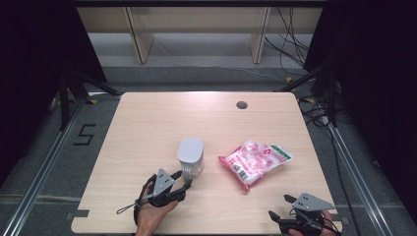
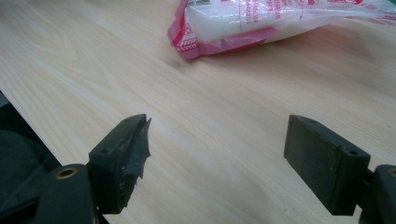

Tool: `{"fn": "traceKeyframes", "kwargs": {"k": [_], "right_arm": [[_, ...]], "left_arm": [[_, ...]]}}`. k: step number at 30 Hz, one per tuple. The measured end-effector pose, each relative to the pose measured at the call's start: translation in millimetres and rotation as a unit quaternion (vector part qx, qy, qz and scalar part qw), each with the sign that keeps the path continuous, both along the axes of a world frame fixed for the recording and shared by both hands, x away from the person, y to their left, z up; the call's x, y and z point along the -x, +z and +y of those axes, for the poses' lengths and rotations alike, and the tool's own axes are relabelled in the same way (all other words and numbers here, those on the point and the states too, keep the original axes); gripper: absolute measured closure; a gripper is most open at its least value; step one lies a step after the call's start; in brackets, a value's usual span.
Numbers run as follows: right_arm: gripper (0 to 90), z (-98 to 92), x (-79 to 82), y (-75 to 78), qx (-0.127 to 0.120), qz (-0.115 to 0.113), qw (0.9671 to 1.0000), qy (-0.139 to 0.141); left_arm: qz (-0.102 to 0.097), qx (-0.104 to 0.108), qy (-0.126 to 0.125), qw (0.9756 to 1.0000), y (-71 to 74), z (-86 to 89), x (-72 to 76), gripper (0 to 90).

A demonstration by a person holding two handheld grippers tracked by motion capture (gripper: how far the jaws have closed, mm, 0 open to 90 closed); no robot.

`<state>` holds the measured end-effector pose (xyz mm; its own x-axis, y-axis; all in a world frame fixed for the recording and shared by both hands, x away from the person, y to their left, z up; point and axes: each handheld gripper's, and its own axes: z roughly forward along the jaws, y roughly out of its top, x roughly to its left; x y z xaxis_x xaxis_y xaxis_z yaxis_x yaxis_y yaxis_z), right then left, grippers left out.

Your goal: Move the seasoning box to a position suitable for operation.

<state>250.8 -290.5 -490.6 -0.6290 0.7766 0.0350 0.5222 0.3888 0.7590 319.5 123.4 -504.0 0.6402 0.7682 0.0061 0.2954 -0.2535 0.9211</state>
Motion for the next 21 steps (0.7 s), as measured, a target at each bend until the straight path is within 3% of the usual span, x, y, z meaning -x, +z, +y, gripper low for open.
{"fn": "traceKeyframes", "kwargs": {"k": [1, 2, 4, 5, 6, 7, 9, 13, 14, 16, 17, 18, 21], "right_arm": [[22.9, -0.6, -2.1, -0.8, 0.003, -0.002, 0.9999, 0.012], [22.9, -0.3, -1.5, -1.0, 0.006, -0.007, 0.9999, 0.008], [23.2, 1.5, 1.2, -0.3, -0.003, 0.005, 1.0000, 0.003], [23.2, 0.8, -1.4, -1.0, -0.003, -0.002, 0.9999, 0.017], [23.2, 0.6, -2.1, -1.2, -0.001, -0.003, 0.9998, 0.019], [23.1, 0.5, -1.9, -1.4, 0.009, -0.011, 0.9998, 0.015], [23.3, 0.4, -2.4, -1.4, 0.004, 0.000, 0.9996, 0.028], [23.3, -0.1, -1.1, -1.0, 0.004, -0.002, 0.9999, 0.012], [23.4, 1.4, 1.4, -0.7, -0.005, 0.008, 1.0000, 0.003], [23.4, -0.2, -0.5, -0.1, 0.002, -0.003, 0.9999, 0.011], [23.4, -0.3, -1.4, -0.8, 0.002, -0.004, 0.9999, 0.014], [23.4, -0.8, -2.1, -1.2, 0.008, -0.011, 0.9998, 0.016], [23.7, 0.0, -1.5, -1.0, 0.003, -0.004, 0.9999, 0.015]], "left_arm": [[0.002, -0.005, -0.004, 1.0000, -0.2, -1.5, -2.5, 49.5], [0.012, 0.007, 0.002, 0.9999, -2.0, -5.2, -4.1, 49.2], [0.017, 0.004, 0.010, 0.9998, -5.3, -9.7, -9.3, 50.1], [0.017, -0.008, 0.012, 0.9998, -5.4, -10.0, -10.8, 52.2], [0.016, -0.005, 0.012, 0.9998, -7.5, -12.8, -13.4, 55.5], [0.008, -0.022, 0.011, 0.9997, -7.4, -13.4, -14.9, 61.5], [0.003, -0.044, 0.009, 0.9990, -7.6, -15.1, -15.1, 66.6], [0.006, -0.035, 0.021, 0.9992, -8.0, -8.8, -15.8, 66.7], [-0.003, -0.051, 0.021, 0.9985, -6.7, -3.9, -17.0, 66.7], [-0.007, -0.053, 0.026, 0.9982, -6.8, 3.0, -18.8, 66.7], [-0.002, -0.039, 0.036, 0.9986, -7.9, 5.6, -19.3, 67.0], [-0.006, -0.044, 0.039, 0.9982, -7.9, 8.3, -20.1, 67.2], [-0.005, -0.037, 0.045, 0.9983, -9.6, 9.1, -20.2, 67.3]]}}
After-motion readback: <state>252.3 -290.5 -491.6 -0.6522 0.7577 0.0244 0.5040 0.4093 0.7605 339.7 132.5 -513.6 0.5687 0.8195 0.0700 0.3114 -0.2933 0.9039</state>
